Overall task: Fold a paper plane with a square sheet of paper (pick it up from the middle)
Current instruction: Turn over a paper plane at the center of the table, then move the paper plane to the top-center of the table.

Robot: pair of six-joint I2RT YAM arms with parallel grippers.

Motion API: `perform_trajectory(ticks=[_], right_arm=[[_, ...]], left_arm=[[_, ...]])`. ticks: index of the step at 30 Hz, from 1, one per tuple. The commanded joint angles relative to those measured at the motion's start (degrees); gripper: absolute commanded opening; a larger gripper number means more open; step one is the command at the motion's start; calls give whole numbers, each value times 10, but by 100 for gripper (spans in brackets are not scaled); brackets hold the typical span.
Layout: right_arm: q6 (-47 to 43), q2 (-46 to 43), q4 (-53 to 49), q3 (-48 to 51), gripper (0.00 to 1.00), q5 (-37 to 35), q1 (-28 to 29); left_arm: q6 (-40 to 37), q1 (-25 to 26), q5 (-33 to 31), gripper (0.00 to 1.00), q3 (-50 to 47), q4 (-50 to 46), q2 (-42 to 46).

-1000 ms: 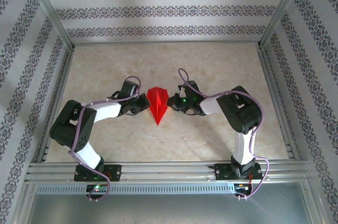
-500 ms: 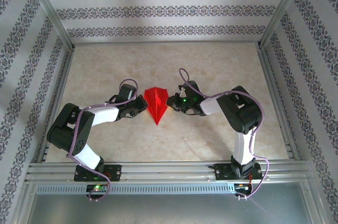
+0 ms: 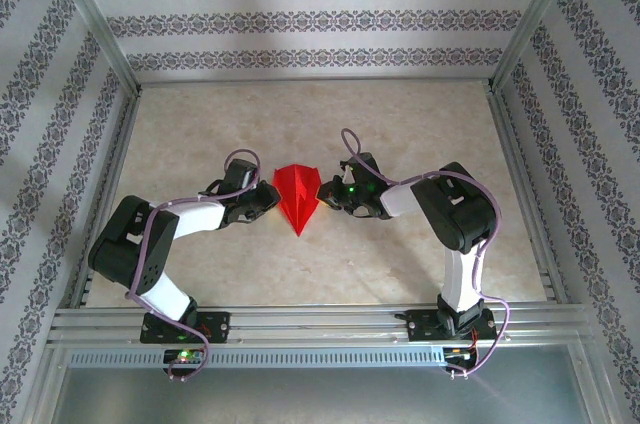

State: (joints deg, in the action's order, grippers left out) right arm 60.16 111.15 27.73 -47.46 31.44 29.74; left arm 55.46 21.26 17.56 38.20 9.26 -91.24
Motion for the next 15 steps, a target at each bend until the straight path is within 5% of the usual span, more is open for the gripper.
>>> perform_trajectory(ticks=[1,7,15], right_arm=[[2,-7,8,-2,4,12,1],[0,-7,6,-8,4,16,2],[0,-5,2,-11,6,19,2]], left_arm=[[-10,-5,3,28,22,-39,43],[-57,14,0,42,55,-135,90],[-98,79,-35,42,125,-213,52]])
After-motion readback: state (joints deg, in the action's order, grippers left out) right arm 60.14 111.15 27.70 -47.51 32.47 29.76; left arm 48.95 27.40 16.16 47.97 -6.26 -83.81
